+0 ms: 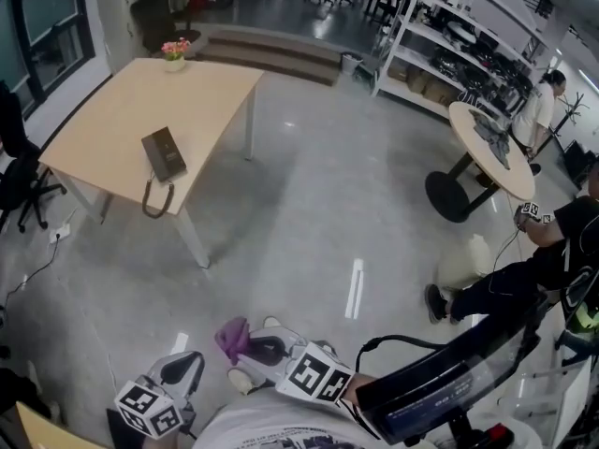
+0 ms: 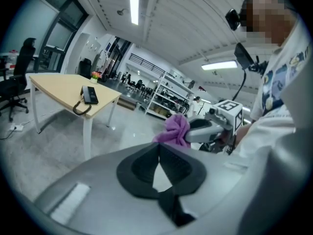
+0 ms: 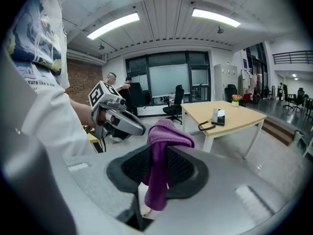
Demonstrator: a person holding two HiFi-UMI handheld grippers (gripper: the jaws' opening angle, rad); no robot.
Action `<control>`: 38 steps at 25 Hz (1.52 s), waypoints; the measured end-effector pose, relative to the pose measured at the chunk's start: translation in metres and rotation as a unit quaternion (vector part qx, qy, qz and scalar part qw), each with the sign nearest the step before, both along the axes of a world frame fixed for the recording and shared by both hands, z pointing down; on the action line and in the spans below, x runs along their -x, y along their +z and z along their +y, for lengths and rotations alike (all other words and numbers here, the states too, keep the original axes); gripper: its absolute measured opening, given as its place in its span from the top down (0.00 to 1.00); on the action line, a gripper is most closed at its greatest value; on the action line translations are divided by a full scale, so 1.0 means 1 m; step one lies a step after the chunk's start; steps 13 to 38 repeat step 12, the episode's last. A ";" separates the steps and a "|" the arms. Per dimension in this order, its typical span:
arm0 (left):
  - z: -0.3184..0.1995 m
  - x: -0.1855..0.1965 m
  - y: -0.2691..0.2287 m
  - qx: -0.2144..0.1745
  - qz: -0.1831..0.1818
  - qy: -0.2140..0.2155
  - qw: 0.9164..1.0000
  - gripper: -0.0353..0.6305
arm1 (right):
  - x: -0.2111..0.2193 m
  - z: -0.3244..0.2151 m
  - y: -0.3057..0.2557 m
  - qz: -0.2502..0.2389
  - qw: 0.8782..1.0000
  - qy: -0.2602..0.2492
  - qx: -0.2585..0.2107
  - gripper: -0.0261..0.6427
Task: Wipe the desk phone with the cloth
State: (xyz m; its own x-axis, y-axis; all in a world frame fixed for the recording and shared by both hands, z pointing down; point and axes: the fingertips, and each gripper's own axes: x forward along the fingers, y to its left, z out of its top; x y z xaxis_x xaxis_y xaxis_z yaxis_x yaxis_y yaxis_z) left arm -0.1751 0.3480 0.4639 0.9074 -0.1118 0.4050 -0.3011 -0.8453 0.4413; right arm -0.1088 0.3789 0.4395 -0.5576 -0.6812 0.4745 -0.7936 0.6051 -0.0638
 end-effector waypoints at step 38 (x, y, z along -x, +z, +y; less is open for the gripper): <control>-0.027 -0.009 0.008 -0.001 -0.013 0.001 1.000 0.94 | -0.014 -0.022 0.004 0.002 1.000 0.007 -0.004 0.83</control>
